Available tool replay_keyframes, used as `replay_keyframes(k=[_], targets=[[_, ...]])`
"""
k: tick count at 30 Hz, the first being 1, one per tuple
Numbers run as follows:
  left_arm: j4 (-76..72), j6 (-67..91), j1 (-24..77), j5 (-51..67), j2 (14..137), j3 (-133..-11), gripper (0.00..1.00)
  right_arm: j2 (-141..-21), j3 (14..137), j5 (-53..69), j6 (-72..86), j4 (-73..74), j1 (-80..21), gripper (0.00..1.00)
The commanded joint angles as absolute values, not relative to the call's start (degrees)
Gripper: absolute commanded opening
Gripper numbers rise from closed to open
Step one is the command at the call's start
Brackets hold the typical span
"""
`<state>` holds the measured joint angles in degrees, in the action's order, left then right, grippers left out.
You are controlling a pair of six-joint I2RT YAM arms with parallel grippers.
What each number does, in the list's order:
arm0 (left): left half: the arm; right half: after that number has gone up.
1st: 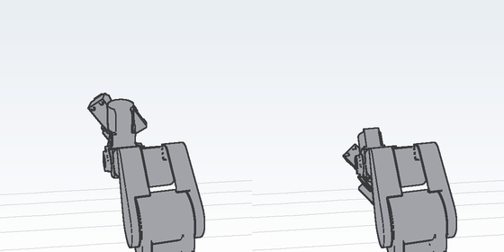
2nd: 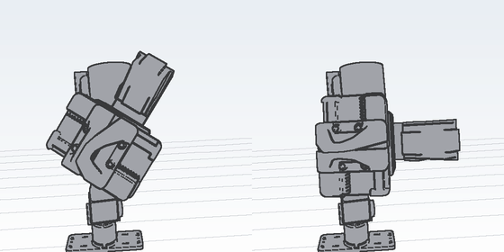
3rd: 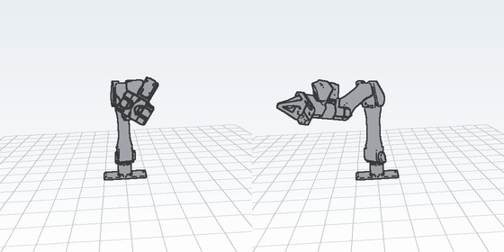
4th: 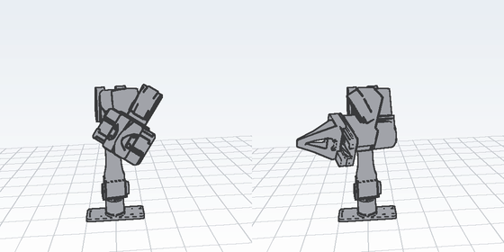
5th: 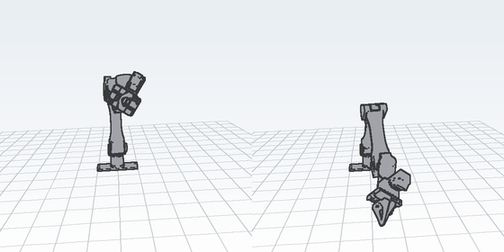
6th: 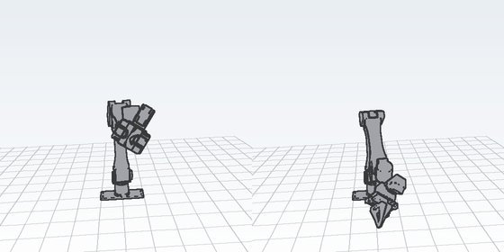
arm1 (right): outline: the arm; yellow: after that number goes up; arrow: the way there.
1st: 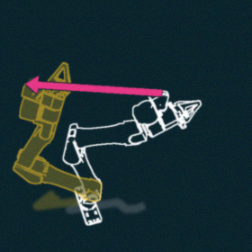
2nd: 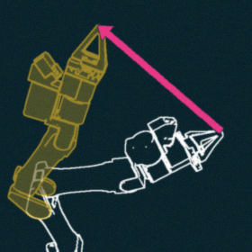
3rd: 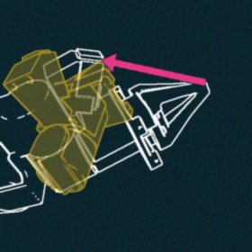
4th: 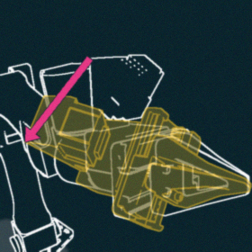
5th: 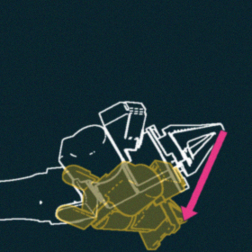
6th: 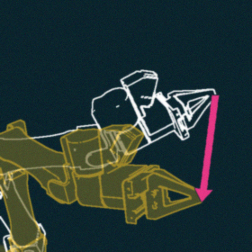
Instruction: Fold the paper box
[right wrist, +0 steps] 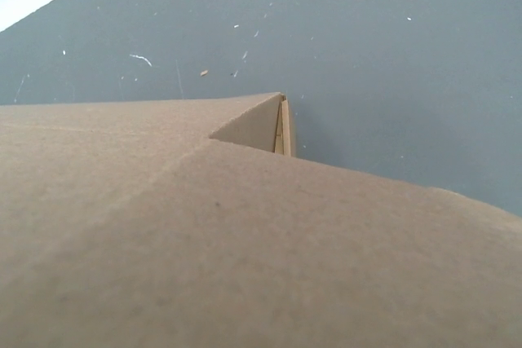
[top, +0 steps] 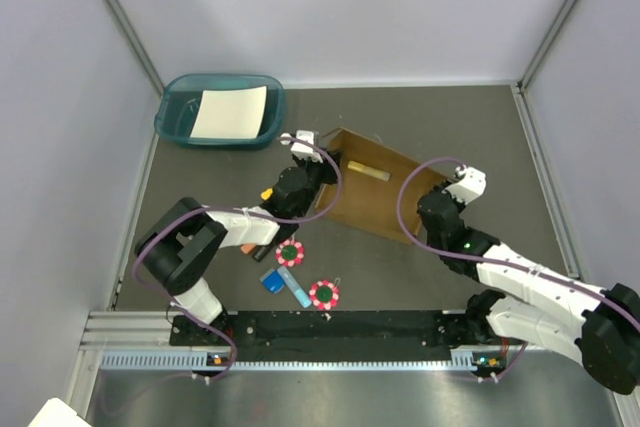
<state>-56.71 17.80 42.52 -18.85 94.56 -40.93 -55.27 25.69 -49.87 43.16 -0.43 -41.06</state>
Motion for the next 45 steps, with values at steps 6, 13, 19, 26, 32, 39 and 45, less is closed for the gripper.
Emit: replay_keyframes(k=[6, 13, 19, 26, 32, 39, 45], targets=[[-57.83, 25.02, 41.57, -15.65, 95.19, -42.27, 0.00, -58.88, 26.89, -44.30, 43.42, 4.48, -41.92, 0.00], [-51.94, 34.27, 41.92, -12.75, 96.41, -45.44, 0.00, -60.29, 27.51, -44.30, 43.33, 4.31, -41.92, 0.00], [-50.45, 36.30, 41.57, -14.60, 95.10, -44.91, 0.00, -61.00, 27.33, -44.30, 43.24, 4.13, -41.84, 0.00], [-51.94, 32.79, 42.63, -13.09, 97.03, -42.81, 0.00, -60.65, 26.98, -43.59, 42.54, 4.65, -41.92, 0.00], [-59.41, 29.01, 42.71, -16.52, 98.09, -33.77, 0.00, -56.96, 25.84, -43.33, 40.26, 5.71, -41.92, 0.07], [-60.21, 25.23, 43.15, -19.85, 97.38, -31.29, 0.00, -51.25, 26.19, -41.58, 38.76, 10.54, -41.92, 0.38], [-58.98, 20.92, 44.74, -23.73, 97.12, -31.55, 0.00, -42.03, 27.33, -37.45, 35.08, 14.41, -41.92, 0.57]])
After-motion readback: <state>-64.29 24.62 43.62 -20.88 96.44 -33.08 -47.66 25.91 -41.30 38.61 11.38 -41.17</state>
